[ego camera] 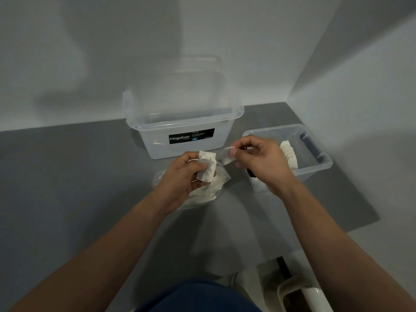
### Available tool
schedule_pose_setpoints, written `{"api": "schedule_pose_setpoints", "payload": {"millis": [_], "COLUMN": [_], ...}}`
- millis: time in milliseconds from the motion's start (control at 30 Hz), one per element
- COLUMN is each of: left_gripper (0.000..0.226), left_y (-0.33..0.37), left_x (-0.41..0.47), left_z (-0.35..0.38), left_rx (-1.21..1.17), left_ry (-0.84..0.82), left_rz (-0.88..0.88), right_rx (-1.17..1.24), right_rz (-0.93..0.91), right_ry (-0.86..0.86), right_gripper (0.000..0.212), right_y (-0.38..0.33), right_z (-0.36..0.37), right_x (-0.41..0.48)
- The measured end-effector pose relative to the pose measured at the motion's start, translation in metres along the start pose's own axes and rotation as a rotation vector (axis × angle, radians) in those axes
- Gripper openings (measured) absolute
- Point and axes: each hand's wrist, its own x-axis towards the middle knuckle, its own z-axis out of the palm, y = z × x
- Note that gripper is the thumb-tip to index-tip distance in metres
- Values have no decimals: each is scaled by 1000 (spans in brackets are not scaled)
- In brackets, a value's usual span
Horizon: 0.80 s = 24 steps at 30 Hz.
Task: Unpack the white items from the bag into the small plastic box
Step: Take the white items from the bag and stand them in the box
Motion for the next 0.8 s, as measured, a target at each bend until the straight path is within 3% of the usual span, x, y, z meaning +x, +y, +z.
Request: {"api": "schedule_pose_setpoints", "payload": {"millis": [100,233,500,667,800], "left_gripper": [22,21,20,19,19], "left_y": [4,9,14,9,0], "left_x": [5,12,23,27,30], "left_z": [17,41,88,106,114], "left_rx": [8,-4,15,3,-1], "left_ry": [-2,-10,-69,-53,-31], "left_rz": [21,19,33,39,31], "right_rx": [-343,-320,-349,-960,-725], "right_rz": [-169,-126,-135,-342,-211], "right_ry": [-6,-165,-200,-62,-98], "right_gripper": [5,7,15,7,8], "right_y": [-11,-29,-37,-16,-5], "right_z": [-37,-79,-135,-176,-205], "right_x": [10,23,36,52,57]}}
